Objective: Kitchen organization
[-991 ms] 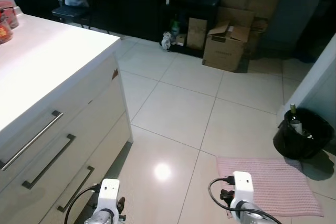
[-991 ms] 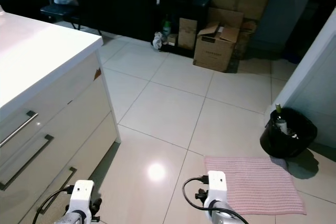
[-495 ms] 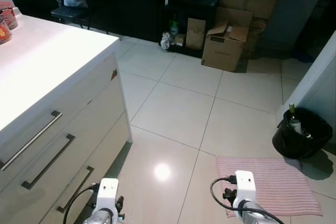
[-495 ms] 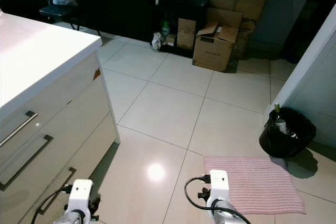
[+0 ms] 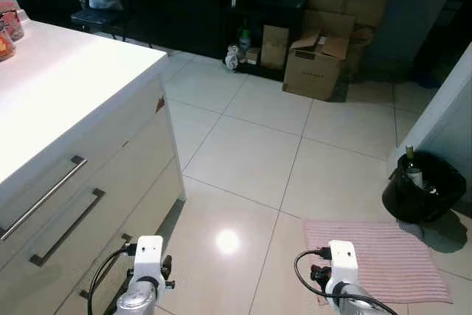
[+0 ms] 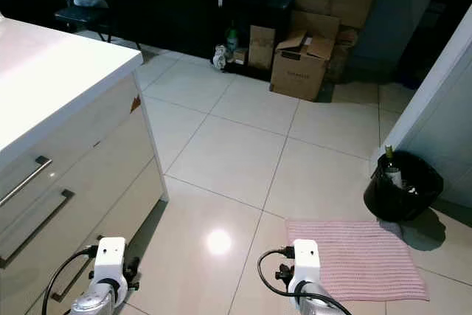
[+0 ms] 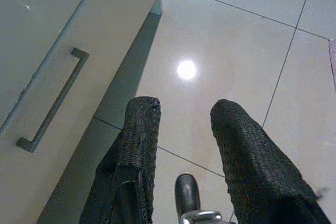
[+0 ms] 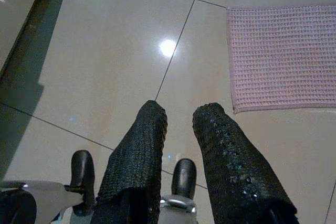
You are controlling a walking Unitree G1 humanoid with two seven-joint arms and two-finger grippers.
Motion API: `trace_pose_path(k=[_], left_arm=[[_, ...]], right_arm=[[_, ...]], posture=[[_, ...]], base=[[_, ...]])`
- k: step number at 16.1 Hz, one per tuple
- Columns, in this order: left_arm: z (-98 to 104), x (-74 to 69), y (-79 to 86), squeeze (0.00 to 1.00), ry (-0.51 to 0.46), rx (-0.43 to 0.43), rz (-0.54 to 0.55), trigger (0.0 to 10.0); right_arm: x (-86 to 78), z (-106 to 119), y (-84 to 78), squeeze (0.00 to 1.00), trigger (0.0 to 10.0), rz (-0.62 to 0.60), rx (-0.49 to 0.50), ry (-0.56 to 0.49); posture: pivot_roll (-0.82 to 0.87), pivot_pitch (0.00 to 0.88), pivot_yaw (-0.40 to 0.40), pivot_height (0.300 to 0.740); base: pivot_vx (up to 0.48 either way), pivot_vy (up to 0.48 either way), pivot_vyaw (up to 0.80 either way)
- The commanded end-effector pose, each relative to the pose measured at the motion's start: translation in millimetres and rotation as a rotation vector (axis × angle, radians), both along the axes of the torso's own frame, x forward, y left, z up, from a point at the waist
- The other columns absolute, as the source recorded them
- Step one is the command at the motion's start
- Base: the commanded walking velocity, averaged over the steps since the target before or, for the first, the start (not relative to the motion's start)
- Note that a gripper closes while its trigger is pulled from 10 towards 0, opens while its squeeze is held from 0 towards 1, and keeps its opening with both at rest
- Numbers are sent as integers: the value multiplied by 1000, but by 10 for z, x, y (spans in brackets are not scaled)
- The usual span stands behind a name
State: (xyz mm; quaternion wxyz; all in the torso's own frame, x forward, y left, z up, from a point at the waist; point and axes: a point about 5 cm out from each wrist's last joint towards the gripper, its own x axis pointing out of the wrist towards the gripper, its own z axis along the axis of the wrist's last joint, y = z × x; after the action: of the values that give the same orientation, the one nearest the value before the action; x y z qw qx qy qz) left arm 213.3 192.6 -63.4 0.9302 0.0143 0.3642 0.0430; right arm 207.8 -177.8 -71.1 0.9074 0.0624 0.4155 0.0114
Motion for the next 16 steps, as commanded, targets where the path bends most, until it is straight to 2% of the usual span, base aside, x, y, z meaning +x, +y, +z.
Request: trace_pose_path(k=[1,4,10,14,16], left_arm=[[24,47,-8,0,-9,-7,9,10000],[27,58,-22,0,-6,-7,-4,10000],[-15,-13,-15,0,15,-15,5,10000],[-29,-33,1,0,35,-9,-2,10000],[-31,-36,9,0,39,-10,-3,10000]], right_arm=[[-35,-23,35,0,10000,-2,29,15],[3,-4,59,0,10000,-24,39,-4],[-68,-43,15,0,10000,-53,21,24],[-52,-35,36,0,10000,-45,19,16],[-57,-37,38,0,10000,-38,6,15]], posture=[[125,0,-6,740],[140,0,7,740],[156,0,-3,740],[154,0,7,740],[156,0,7,740]], base=[[0,0,0],[0,0,0],[0,0,0],[0,0,0],[0,0,669]])
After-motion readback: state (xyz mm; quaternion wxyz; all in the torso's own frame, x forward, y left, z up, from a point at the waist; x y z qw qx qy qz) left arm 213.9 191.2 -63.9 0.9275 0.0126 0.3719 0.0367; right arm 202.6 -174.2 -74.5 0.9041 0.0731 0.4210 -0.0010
